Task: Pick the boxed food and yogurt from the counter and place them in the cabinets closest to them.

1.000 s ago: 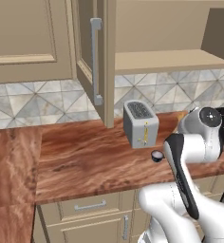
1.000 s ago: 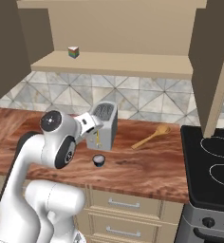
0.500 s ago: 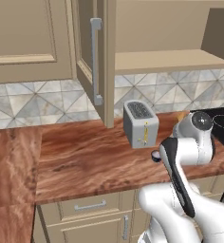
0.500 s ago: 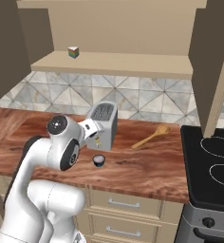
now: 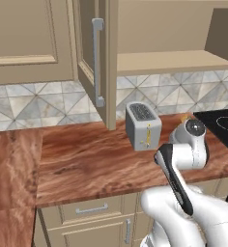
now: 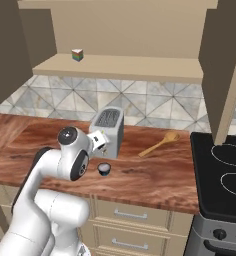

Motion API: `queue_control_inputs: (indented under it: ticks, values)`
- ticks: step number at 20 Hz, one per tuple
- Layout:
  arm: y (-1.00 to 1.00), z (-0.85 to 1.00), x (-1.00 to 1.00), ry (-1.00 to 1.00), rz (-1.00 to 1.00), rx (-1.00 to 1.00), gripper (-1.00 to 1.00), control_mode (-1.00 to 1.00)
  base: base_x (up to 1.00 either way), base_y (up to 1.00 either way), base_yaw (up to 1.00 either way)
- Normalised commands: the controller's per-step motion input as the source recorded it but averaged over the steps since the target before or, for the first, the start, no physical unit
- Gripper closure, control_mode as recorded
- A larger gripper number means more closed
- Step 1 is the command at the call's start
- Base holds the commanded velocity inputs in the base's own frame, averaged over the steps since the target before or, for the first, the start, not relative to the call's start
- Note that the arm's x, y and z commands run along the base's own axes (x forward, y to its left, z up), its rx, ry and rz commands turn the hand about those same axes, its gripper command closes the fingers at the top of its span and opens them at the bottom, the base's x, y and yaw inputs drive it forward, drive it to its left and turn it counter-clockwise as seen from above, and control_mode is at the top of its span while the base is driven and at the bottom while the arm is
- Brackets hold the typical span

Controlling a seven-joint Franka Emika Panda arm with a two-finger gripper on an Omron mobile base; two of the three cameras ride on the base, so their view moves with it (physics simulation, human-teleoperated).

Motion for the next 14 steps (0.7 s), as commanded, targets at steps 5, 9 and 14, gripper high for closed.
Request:
queue_control_inputs:
  ticks: [5,9,14]
  values:
    - [-0.08,-0.23,0.40,0.17,0.00,0.04,-1.00,-1.00,0.00,0.00,0.00]
    - [-0.02,-0.10,0.22,0.17,0.00,0.04,-1.00,-1.00,0.00,0.00,0.00]
    - [0.00,0.00,0.00,0.01,0.00,0.00,-1.00,-1.00,0.00,0.00,0.00]
